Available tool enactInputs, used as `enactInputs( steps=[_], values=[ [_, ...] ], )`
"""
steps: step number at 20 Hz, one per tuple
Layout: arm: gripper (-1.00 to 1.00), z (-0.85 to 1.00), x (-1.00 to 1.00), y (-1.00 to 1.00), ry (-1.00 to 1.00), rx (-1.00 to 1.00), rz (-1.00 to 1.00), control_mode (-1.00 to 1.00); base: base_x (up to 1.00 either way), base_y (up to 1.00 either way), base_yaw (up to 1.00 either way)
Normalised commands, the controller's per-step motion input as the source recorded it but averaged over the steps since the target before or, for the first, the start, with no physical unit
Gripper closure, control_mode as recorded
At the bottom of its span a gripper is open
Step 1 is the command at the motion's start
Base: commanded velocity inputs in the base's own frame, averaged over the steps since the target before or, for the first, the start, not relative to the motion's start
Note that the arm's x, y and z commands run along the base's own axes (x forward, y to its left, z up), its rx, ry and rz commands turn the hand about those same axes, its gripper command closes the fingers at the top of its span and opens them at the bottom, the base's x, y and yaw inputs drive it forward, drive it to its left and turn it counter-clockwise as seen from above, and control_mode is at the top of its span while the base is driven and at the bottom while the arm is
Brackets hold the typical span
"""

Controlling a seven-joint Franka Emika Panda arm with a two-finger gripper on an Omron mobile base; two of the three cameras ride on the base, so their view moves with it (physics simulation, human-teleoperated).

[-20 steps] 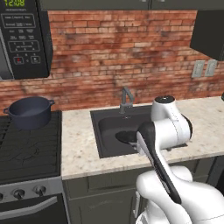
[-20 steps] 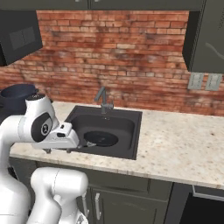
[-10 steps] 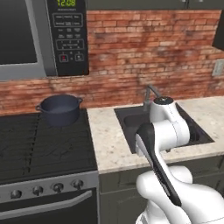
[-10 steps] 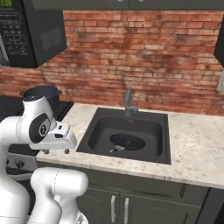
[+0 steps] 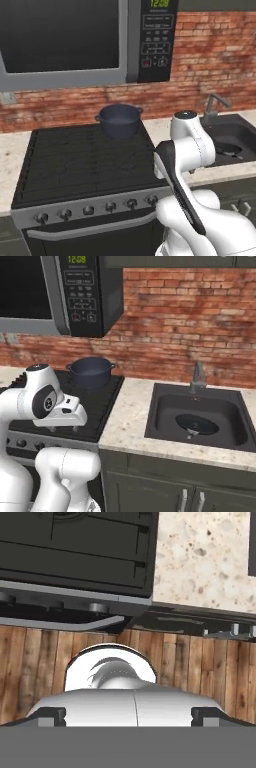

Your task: Move the pot and pan from the stove into the sink.

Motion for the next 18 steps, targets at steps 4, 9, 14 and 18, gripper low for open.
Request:
enactInputs(
  steps=[4, 9, 14, 18],
  values=[
    [-1.00, 0.00, 0.00, 0.00, 0.00, 0.00, 0.00, 1.00, 0.00, 0.71, 0.00],
    [-1.00, 0.00, 0.00, 0.00, 0.00, 0.00, 0.00, 1.00, -0.01, 0.18, 0.00],
    [-1.00, 0.00, 0.00, 0.00, 0.00, 0.00, 0.00, 1.00, 0.29, 0.01, 0.00],
    [-1.00, 0.00, 0.00, 0.00, 0.00, 0.00, 0.00, 1.00, 0.34, 0.01, 0.00]
  ],
)
